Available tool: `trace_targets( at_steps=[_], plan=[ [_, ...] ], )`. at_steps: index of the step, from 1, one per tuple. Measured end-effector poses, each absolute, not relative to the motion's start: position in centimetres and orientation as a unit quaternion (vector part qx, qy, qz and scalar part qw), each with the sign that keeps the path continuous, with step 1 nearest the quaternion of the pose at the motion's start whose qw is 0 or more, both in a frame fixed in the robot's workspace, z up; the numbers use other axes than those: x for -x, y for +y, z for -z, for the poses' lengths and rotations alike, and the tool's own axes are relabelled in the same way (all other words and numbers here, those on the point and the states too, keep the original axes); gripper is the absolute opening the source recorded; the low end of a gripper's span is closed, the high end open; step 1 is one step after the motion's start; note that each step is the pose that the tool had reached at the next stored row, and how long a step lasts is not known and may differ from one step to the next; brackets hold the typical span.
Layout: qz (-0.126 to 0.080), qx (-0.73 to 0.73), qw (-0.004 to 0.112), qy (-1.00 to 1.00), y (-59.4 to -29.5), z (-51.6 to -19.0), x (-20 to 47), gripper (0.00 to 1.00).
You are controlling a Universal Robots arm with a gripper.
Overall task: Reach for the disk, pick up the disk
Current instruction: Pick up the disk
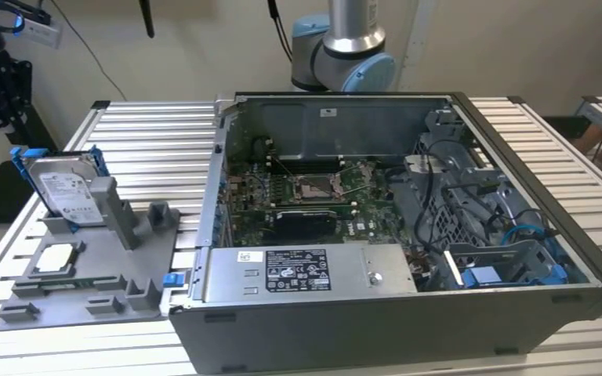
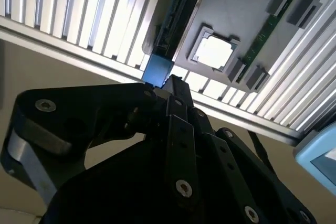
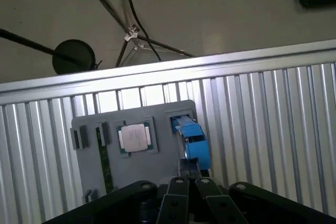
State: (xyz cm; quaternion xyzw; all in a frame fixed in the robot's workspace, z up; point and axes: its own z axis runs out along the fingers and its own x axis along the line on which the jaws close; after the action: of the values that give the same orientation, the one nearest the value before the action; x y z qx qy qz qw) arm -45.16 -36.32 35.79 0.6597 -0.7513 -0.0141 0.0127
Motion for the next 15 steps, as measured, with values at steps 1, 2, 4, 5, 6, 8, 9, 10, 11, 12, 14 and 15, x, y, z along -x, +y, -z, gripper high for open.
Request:
trace_targets(
  at_steps=[1, 2, 4, 5, 6, 8, 9, 10, 11, 12, 14, 15],
  plan=[
    [0.014, -0.665, 0.013, -0.747, -36.32, -35.79, 45.16, 0.00],
    [0.014, -0.670, 0.013, -0.742, -36.32, -35.79, 45.16, 0.00],
    [0.013, -0.683, 0.013, -0.730, -36.32, -35.78, 45.16, 0.00],
    [0.013, -0.690, 0.013, -0.724, -36.32, -35.77, 45.16, 0.00],
    [0.012, -0.696, 0.012, -0.718, -36.31, -35.77, 45.16, 0.00],
    [0.010, -0.708, 0.010, -0.706, -36.33, -35.74, 45.16, 0.00],
    [0.009, -0.711, 0.009, -0.703, -36.34, -35.73, 45.16, 0.00],
    [0.007, -0.713, 0.007, -0.701, -36.36, -35.71, 45.16, 0.00],
    [0.005, -0.714, 0.005, -0.700, -36.36, -35.67, 45.17, 0.00],
    [0.004, -0.714, 0.004, -0.700, -36.36, -35.61, 45.16, 0.00],
    [0.003, -0.714, 0.002, -0.700, -36.36, -35.39, 45.15, 0.00],
    [0.003, -0.714, 0.001, -0.701, -36.36, -35.29, 45.16, 0.00]
  ],
)
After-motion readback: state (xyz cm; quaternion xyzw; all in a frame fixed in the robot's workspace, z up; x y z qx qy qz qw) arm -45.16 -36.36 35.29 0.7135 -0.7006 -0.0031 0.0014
